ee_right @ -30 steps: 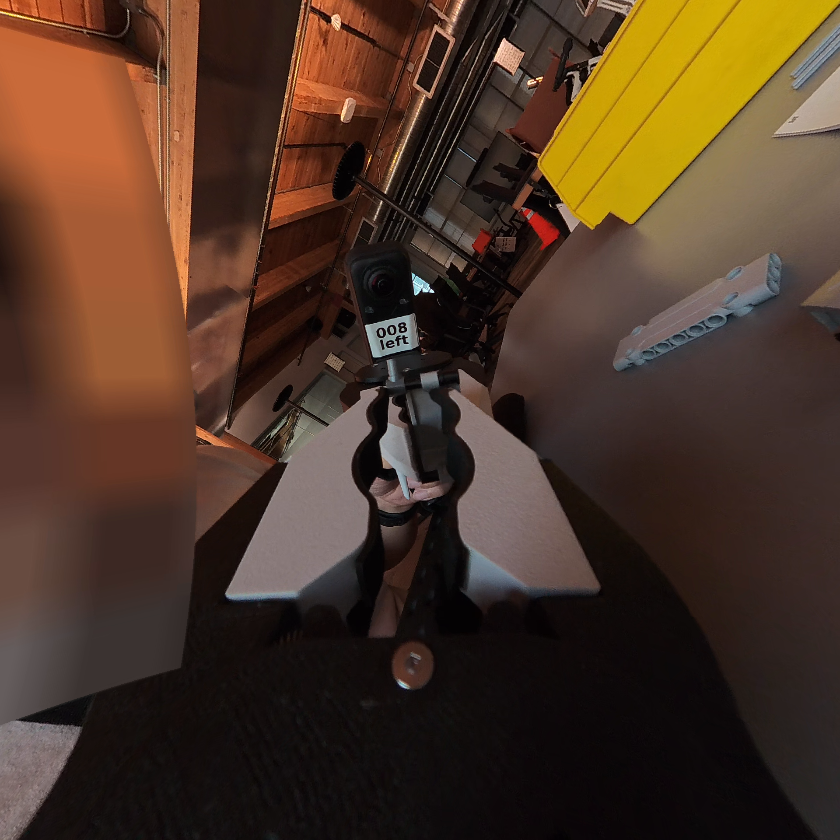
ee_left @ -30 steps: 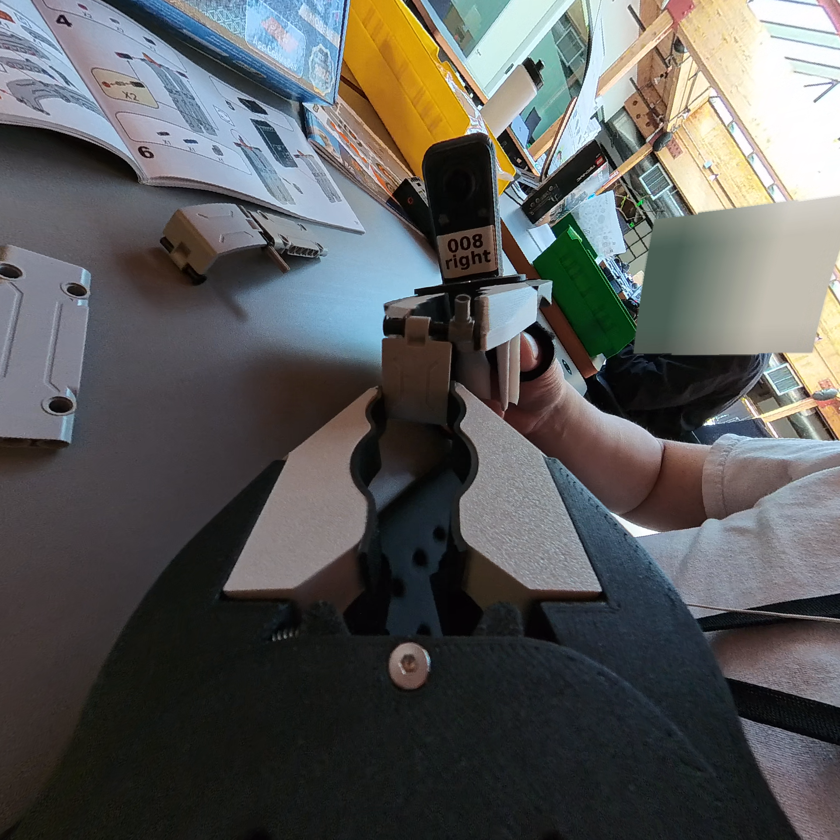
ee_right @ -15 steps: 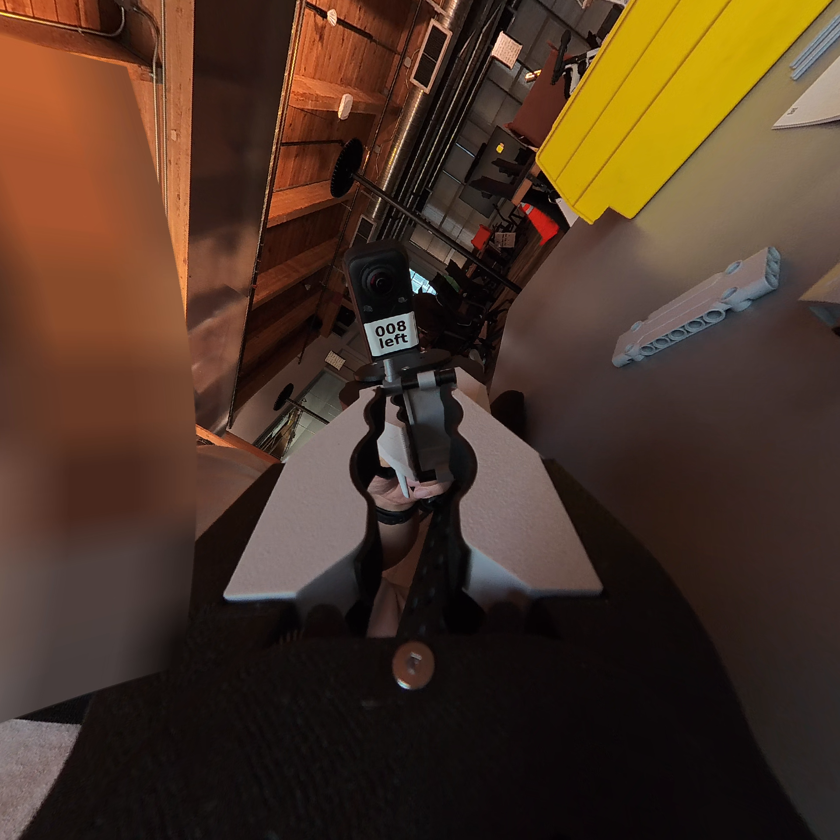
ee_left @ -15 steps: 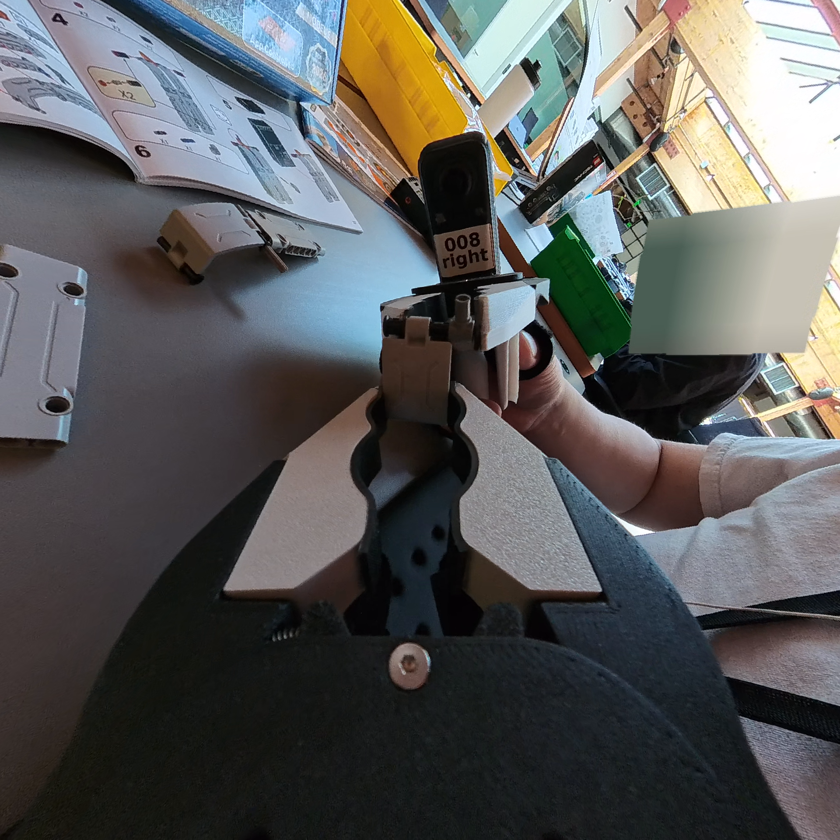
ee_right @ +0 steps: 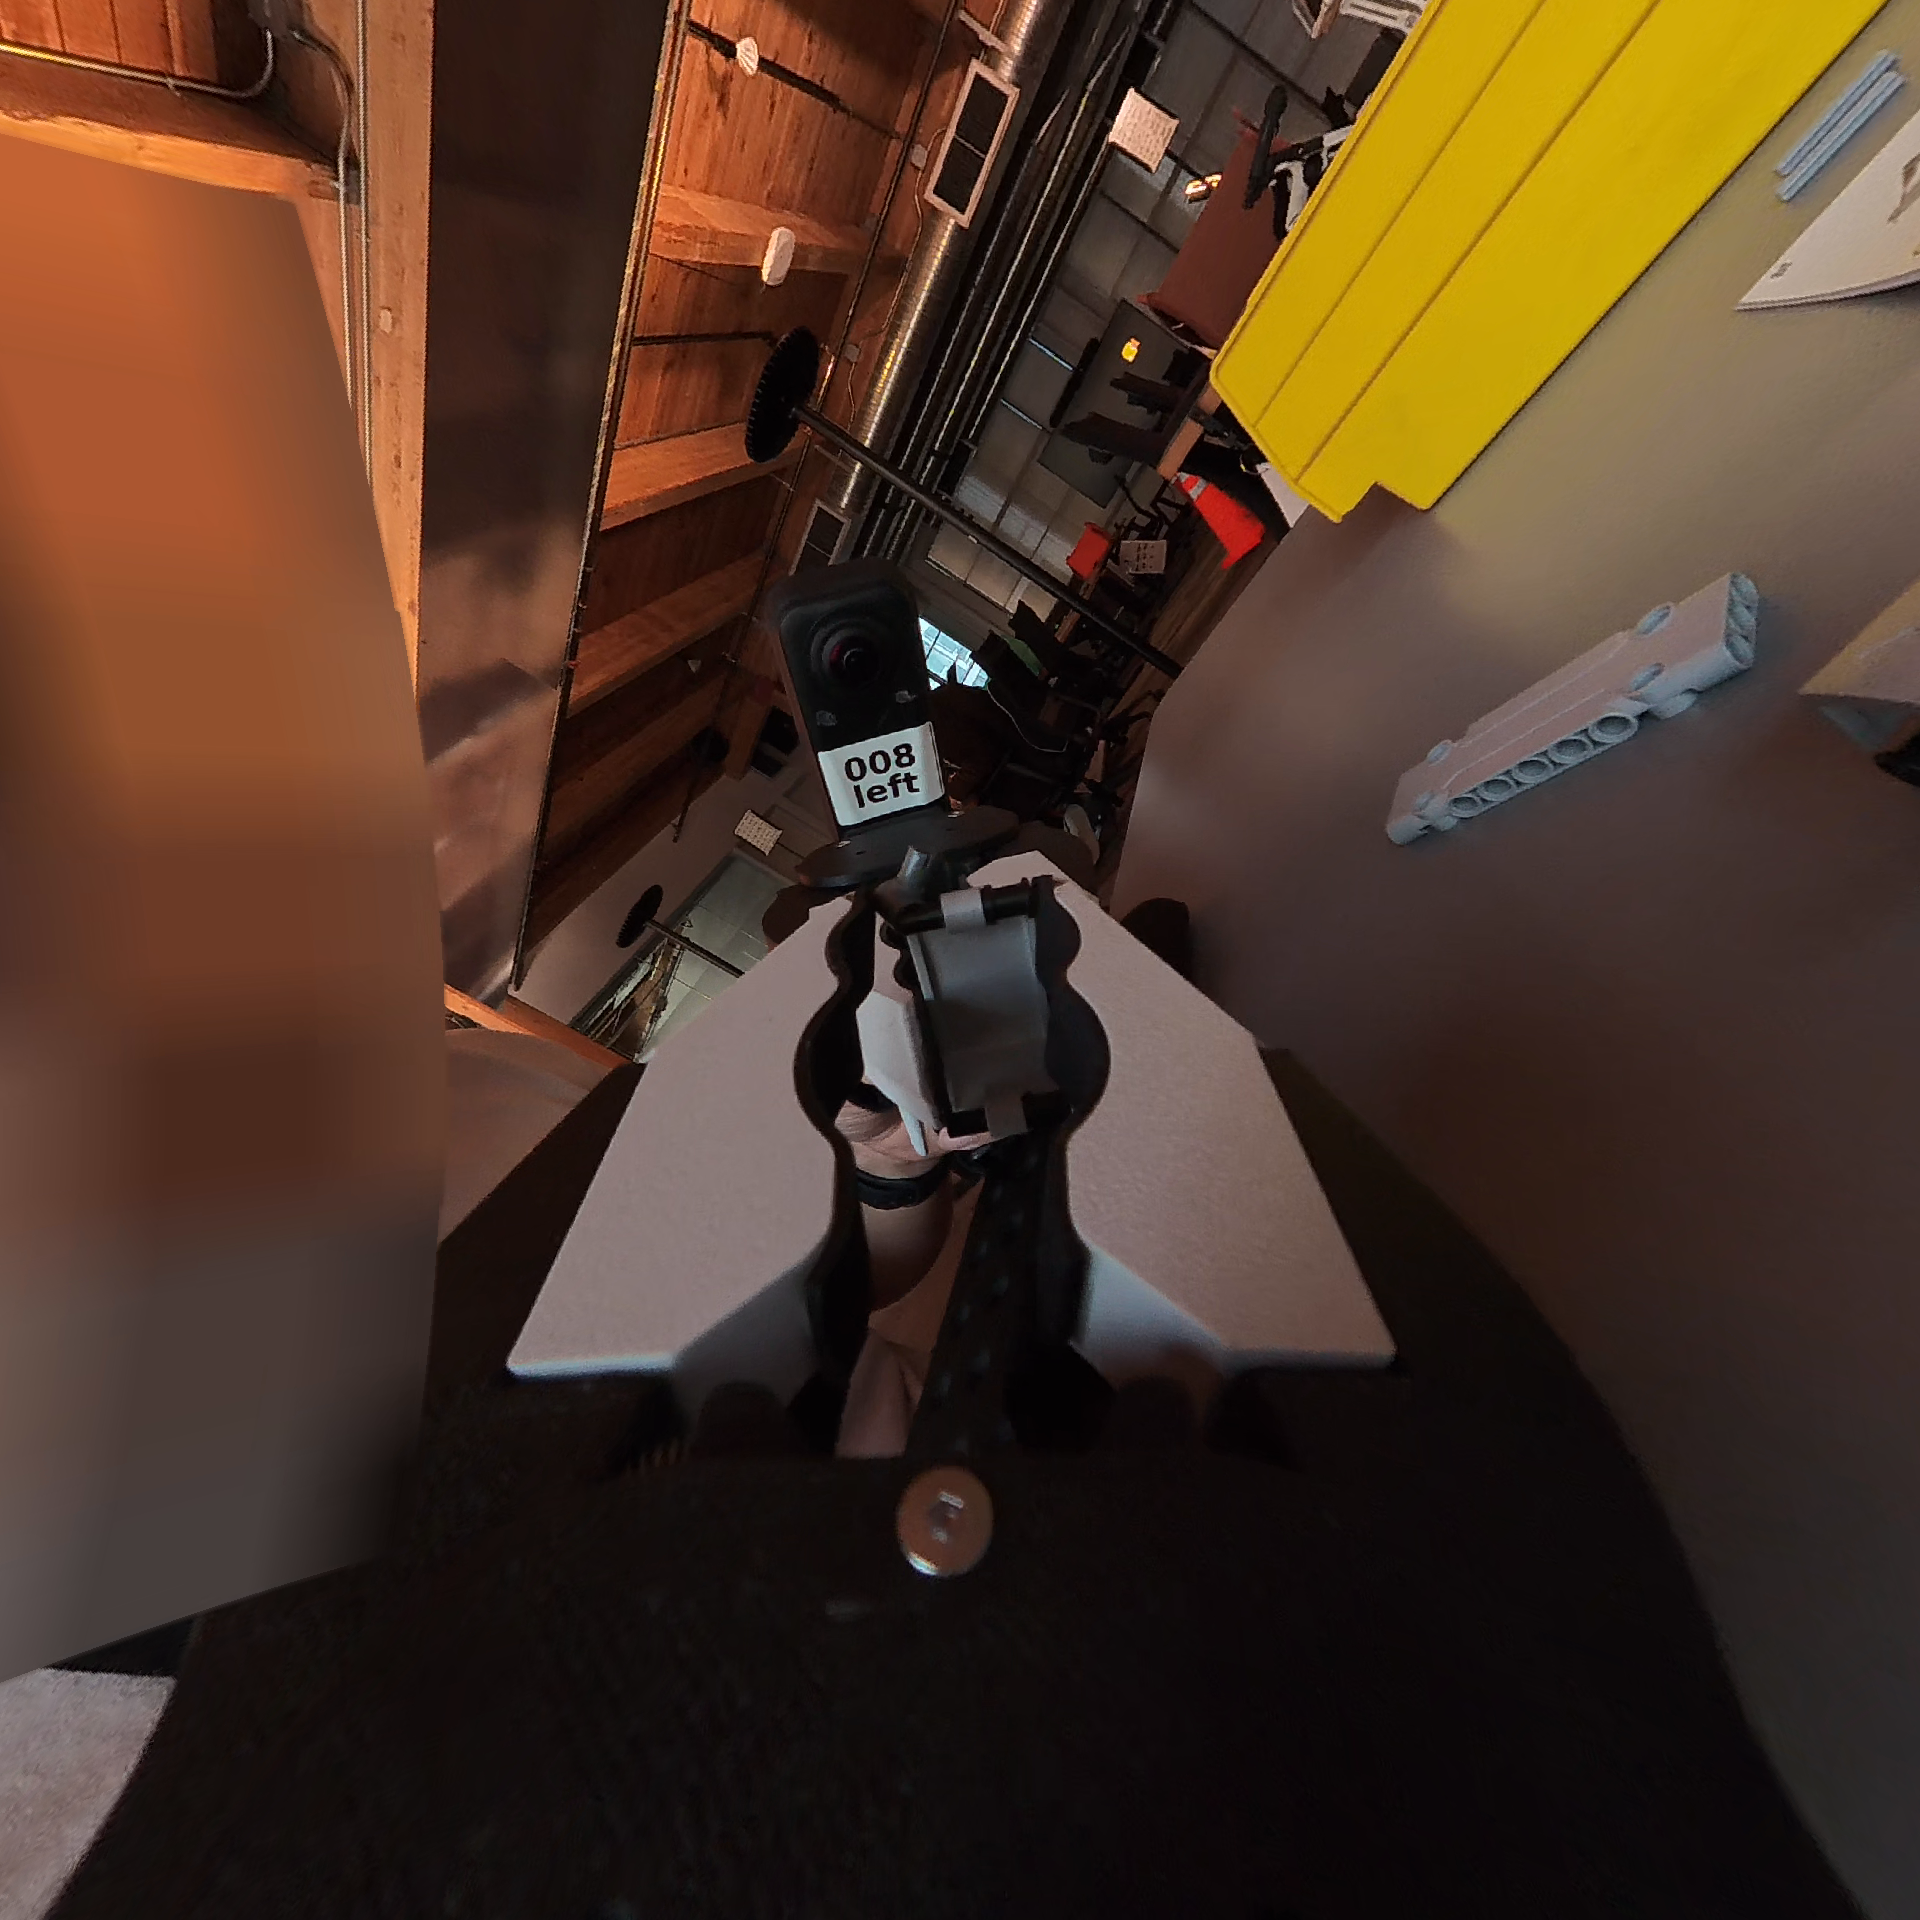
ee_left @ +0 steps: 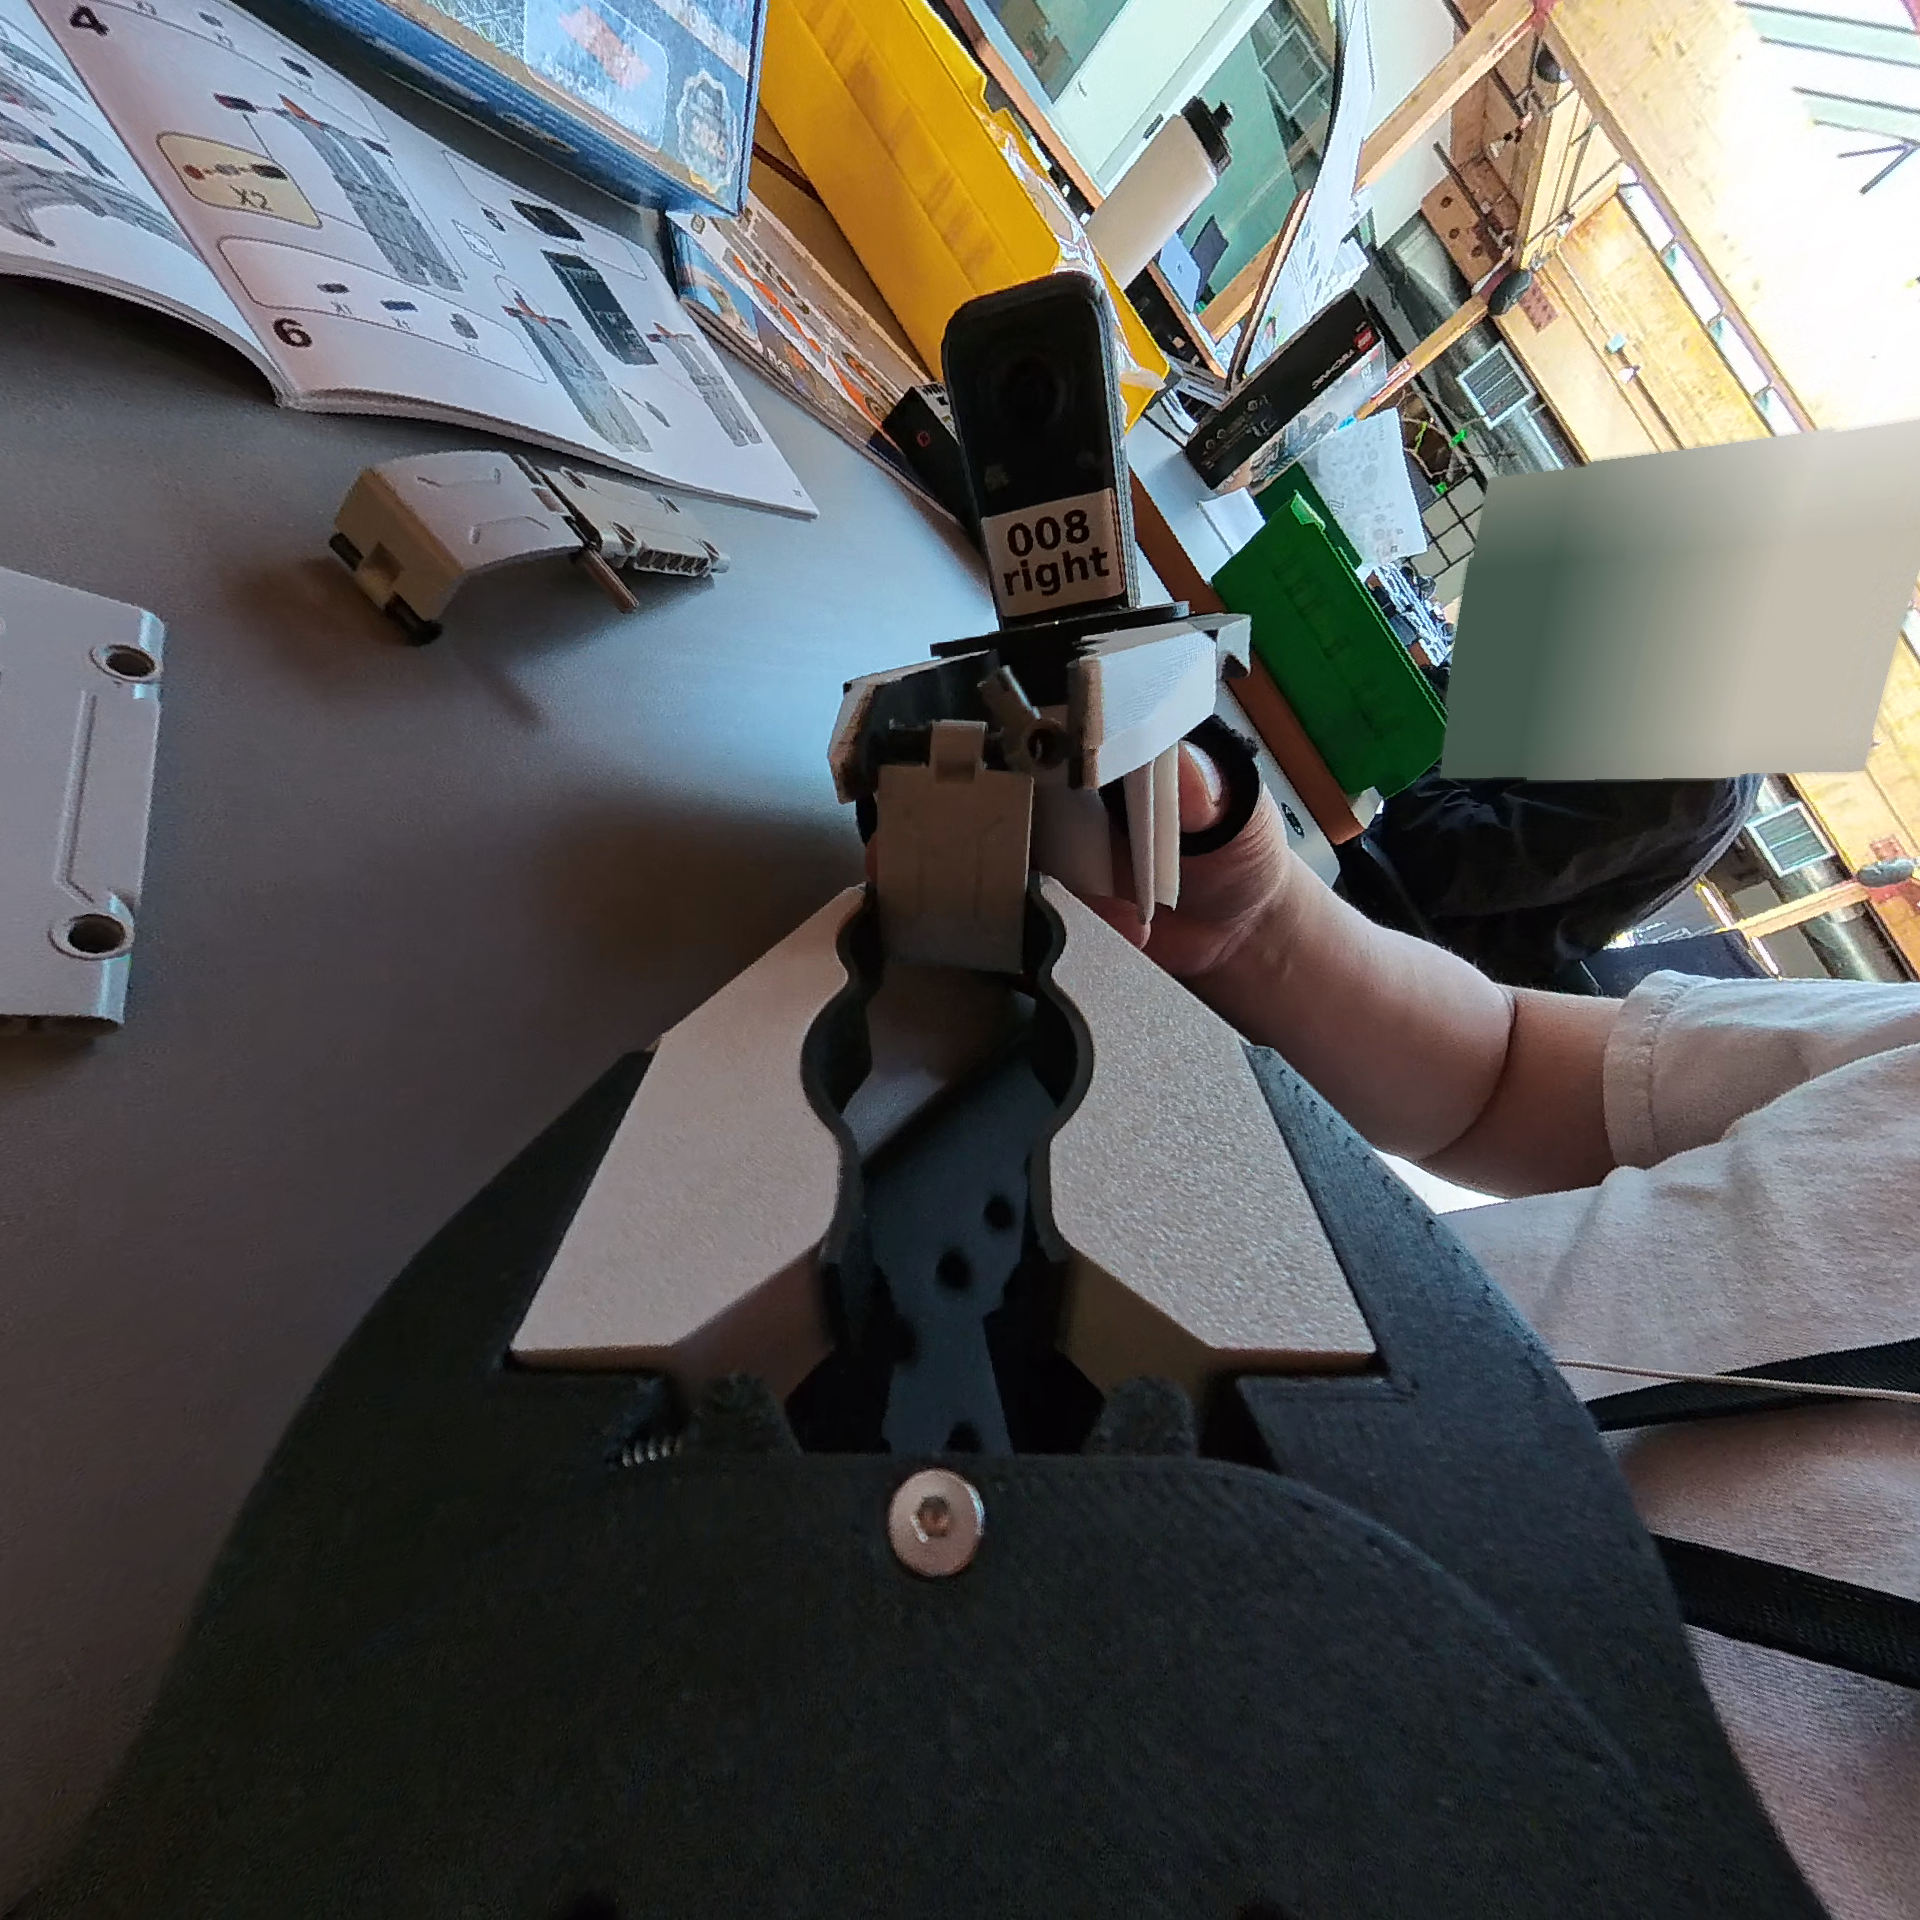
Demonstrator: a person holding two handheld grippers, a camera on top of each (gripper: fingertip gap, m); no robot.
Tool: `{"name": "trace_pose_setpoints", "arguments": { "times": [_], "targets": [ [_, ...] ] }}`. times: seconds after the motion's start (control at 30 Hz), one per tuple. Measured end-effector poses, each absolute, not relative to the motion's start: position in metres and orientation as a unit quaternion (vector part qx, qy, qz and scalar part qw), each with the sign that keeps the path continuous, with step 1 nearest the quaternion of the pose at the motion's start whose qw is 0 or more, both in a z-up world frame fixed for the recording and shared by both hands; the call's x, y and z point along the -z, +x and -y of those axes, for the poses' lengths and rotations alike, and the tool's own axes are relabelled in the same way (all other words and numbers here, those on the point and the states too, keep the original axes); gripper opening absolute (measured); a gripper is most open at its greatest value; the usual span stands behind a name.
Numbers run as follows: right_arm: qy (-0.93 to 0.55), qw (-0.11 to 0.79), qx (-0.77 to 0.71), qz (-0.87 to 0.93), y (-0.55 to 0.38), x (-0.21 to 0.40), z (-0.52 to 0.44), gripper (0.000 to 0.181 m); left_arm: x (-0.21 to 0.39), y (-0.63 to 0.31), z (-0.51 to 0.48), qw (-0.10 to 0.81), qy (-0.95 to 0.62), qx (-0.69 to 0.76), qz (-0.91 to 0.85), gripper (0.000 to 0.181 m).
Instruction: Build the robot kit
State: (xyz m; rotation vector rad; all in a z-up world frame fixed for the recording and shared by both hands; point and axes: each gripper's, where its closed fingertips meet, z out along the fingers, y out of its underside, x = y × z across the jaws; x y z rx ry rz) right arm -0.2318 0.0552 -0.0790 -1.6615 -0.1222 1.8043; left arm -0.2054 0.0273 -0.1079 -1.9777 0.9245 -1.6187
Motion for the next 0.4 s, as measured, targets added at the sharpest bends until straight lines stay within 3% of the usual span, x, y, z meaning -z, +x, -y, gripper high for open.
{"name": "trace_pose_setpoints", "arguments": {
  "times": [0.4],
  "targets": [
    [-0.622,0.328,-0.709,0.048,-0.2317,0.0731,-0.0518,0.031,0.1010,-0.2065,-0.0237,0.182,-0.691,0.621,-0.321,0.025]
  ]
}}
